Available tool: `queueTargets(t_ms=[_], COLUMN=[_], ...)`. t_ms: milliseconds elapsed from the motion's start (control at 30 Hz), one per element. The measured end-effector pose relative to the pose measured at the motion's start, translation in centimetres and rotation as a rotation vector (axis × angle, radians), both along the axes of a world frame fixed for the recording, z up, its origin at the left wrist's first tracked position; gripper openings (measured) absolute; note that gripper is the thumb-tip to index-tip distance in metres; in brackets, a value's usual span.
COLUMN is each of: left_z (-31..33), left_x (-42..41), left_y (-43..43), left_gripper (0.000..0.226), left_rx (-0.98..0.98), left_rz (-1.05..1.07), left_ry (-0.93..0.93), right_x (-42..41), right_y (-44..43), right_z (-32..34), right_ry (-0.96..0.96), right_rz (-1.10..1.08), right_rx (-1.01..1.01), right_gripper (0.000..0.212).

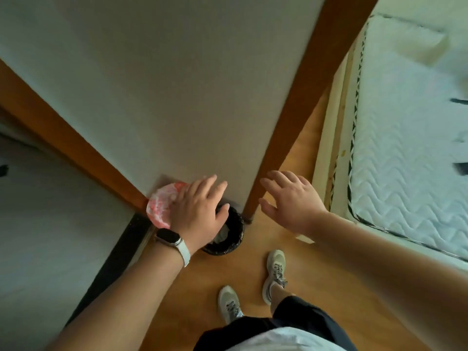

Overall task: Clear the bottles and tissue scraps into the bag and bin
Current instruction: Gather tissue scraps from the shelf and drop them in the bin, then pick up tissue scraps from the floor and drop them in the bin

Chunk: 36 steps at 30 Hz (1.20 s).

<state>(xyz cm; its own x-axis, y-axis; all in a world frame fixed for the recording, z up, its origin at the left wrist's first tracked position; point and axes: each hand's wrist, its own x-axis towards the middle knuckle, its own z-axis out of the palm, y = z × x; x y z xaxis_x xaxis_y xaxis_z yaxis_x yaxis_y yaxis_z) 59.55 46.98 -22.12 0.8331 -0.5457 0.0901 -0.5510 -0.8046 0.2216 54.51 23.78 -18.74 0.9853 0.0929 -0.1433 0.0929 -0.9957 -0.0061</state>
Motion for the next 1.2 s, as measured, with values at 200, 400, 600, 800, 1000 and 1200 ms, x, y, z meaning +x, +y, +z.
queueTargets(t_ms=[200,400,600,800,1000,1200], left_z=[4.2,6.6,8.7,10.9,11.5,11.6], left_x=[-0.6,-3.6,-9.0,-16.8,-25.7,-34.4], left_y=[-6.8,-14.7,-24.5,-35.2,-44.4,-52.1], left_gripper=[0.053,0.052,0.049,0.046,0.047,0.047], left_rx=[-0.047,-0.063,-0.077,-0.139,-0.137,-0.168], left_rz=[-0.189,-0.384,-0.577,-0.773,-0.924,-1.064], left_ry=[-0.071,-0.109,-0.16,-0.204,-0.238,-0.252], right_x=[-5.2,-11.9,-21.5,-32.6,-43.1,-52.8], right_y=[-5.5,-11.8,-18.6,-25.7,-31.7,-35.6], right_z=[4.5,6.9,9.2,10.6,10.9,10.6], right_ry=[-0.068,-0.109,-0.152,-0.208,-0.249,-0.268], right_rz=[-0.189,-0.379,-0.569,-0.758,-0.904,-1.059], right_rx=[-0.02,-0.033,-0.038,-0.036,-0.04,-0.065], right_gripper=[0.056,0.054,0.053,0.057,0.056,0.055])
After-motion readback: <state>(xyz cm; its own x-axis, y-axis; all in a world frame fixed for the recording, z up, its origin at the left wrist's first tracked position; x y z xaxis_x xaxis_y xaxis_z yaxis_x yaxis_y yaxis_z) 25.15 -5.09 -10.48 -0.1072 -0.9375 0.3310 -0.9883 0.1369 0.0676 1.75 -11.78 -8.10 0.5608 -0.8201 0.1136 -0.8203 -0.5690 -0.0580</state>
